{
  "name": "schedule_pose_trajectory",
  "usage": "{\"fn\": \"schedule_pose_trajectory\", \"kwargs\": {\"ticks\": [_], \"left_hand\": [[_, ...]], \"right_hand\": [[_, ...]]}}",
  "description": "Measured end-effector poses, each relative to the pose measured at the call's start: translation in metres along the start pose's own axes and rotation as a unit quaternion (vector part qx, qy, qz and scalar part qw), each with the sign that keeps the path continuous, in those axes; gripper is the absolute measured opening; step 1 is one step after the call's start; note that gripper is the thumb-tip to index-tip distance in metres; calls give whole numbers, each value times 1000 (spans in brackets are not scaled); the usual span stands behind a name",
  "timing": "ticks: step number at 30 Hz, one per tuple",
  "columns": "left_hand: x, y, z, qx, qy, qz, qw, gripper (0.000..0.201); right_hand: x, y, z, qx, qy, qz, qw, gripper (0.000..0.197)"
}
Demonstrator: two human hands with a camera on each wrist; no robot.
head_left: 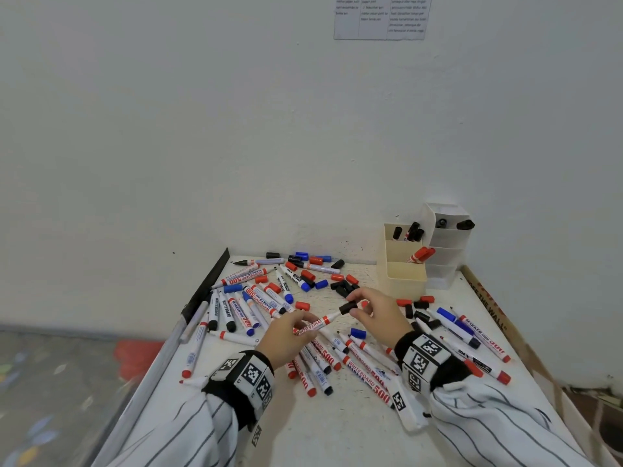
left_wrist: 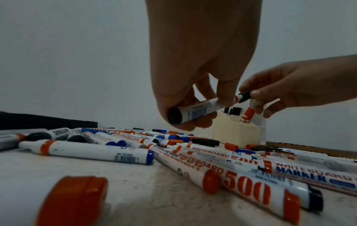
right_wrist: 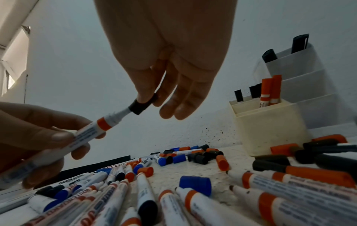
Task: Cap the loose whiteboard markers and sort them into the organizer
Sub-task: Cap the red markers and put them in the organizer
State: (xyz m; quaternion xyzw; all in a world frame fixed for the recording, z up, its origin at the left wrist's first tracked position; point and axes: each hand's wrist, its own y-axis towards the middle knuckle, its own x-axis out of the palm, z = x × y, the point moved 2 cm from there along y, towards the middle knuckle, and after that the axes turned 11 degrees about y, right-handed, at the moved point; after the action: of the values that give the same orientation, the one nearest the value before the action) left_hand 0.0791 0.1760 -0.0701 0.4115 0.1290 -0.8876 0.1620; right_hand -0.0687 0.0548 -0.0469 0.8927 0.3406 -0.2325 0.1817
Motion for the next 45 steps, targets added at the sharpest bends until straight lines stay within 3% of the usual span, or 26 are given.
{"fn": "schedule_pose_trajectory", "kwargs": {"ticks": [12,15,20,25,29,32,35,39,42,45], "left_hand": [[-6,-10,-6,-6,35,-12,999,37],[-8,-13,-6,5,35,-9,999,38],[-12,-17,-2,41,52,41,997,31],[-13,-26,5,69,108,63,990,34],[-13,-28,11,84,78,2,993,27],[-16,-28,13,55,-19,-58,997,28],[-15,-30,12,-22,-174,-146,974,24],[-12,-28,11,-58,-243,-202,947,25],[-9,-22,12,-40,-202,-166,964,24],[-5,-15,14,-12,-77,-90,993,27]], "right_hand": [[13,0,0,15,19,-68,997,20],[20,0,-5,19,15,-81,996,8],[26,0,-18,66,23,-39,997,45],[33,2,-19,103,57,11,993,47],[37,0,-17,96,79,18,992,44],[37,-3,-17,68,95,26,993,43],[35,-4,-18,30,112,25,993,42],[32,-4,-15,-2,117,11,993,41],[27,-1,-15,-30,82,-9,996,39],[20,5,-10,-32,23,-44,998,36]]}}
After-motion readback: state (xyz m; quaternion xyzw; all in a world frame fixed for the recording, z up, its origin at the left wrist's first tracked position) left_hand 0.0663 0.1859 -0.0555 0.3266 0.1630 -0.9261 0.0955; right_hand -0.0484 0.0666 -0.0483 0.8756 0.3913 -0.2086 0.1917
